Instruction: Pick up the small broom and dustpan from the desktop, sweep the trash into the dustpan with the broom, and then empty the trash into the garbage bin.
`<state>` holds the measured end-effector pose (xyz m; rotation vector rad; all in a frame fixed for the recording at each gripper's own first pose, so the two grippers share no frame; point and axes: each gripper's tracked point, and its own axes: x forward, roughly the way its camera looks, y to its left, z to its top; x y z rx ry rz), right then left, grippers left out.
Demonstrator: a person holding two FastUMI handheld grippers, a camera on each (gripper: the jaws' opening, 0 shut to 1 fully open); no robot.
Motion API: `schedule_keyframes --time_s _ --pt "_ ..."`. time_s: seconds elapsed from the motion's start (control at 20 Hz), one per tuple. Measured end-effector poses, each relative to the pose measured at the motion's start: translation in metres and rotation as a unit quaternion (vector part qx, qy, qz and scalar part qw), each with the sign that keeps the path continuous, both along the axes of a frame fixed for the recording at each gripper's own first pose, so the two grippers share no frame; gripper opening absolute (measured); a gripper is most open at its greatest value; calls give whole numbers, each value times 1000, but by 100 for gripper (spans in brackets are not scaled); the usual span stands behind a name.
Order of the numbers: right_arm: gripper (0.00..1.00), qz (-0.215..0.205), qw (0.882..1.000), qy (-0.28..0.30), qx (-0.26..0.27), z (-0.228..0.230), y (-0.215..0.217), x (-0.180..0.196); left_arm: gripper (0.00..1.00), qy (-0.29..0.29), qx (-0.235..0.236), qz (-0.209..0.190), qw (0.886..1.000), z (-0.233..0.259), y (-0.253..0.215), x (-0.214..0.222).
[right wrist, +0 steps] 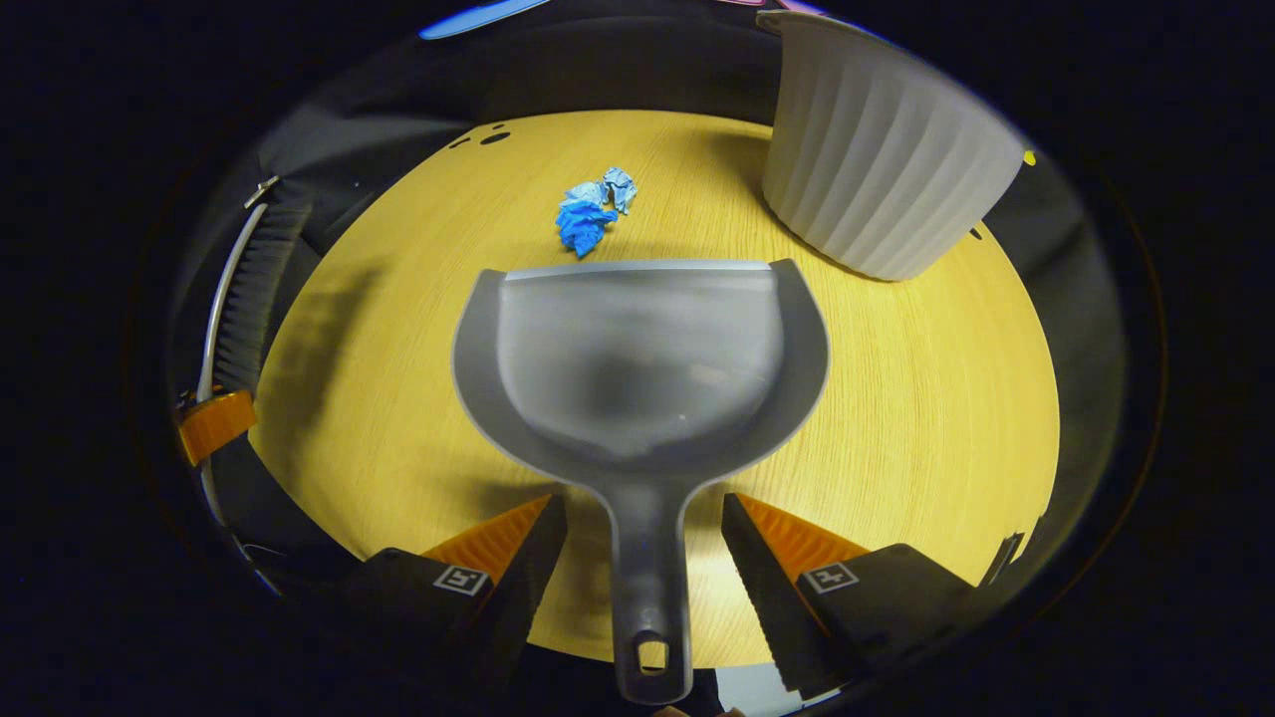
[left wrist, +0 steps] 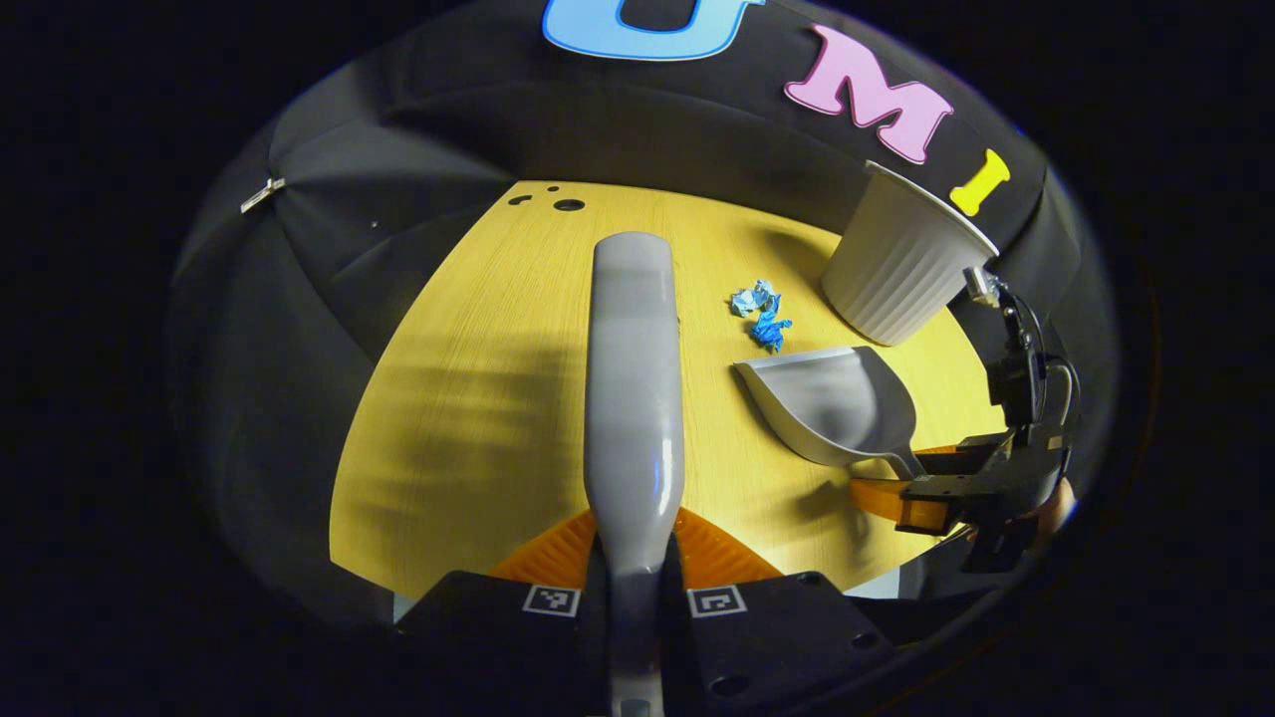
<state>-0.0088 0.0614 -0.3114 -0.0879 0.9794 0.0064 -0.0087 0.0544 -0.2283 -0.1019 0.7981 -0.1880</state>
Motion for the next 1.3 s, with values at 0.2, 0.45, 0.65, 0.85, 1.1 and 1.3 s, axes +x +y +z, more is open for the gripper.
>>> schedule_keyframes --time_s 0.2,0.45,0.65,0.85,1.1,1.3 --pt "95 6 1000 15 8 -8 3 3 25 8 10 14 1000 -2 1 9" --pt "85 31 999 23 -3 -11 2 5 25 20 26 7 999 -7 -9 39" --pt "56 71 997 40 -11 -12 -2 8 25 24 41 -10 999 -10 -14 74" --pt "39 104 994 40 10 -12 -3 4 25 40 93 -61 993 -23 -20 115" --pt "35 113 993 40 13 -6 -24 -5 25 69 127 -121 982 -30 -41 164" --pt "35 120 992 49 9 0 -48 -10 25 66 192 -171 964 -35 -53 204"
